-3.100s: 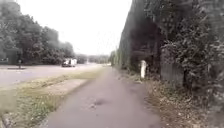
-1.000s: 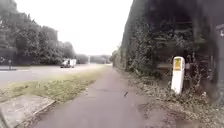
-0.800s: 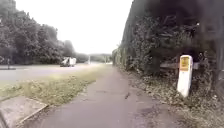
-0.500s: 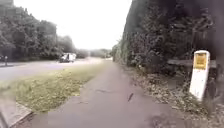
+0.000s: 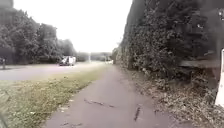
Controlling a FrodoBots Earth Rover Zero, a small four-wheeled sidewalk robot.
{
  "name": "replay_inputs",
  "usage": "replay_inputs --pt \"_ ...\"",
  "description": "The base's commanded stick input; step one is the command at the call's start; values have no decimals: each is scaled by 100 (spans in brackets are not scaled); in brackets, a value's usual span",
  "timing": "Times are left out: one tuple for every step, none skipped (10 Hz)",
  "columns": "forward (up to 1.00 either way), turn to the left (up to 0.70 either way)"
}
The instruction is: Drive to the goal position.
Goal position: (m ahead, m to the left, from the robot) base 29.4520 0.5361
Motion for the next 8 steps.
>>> replay_inputs --pt "100 0" --pt "100 0" --pt "100 0" --pt "100 0" --pt "100 0" --pt "100 0" --pt "100 0" --pt "100 0"
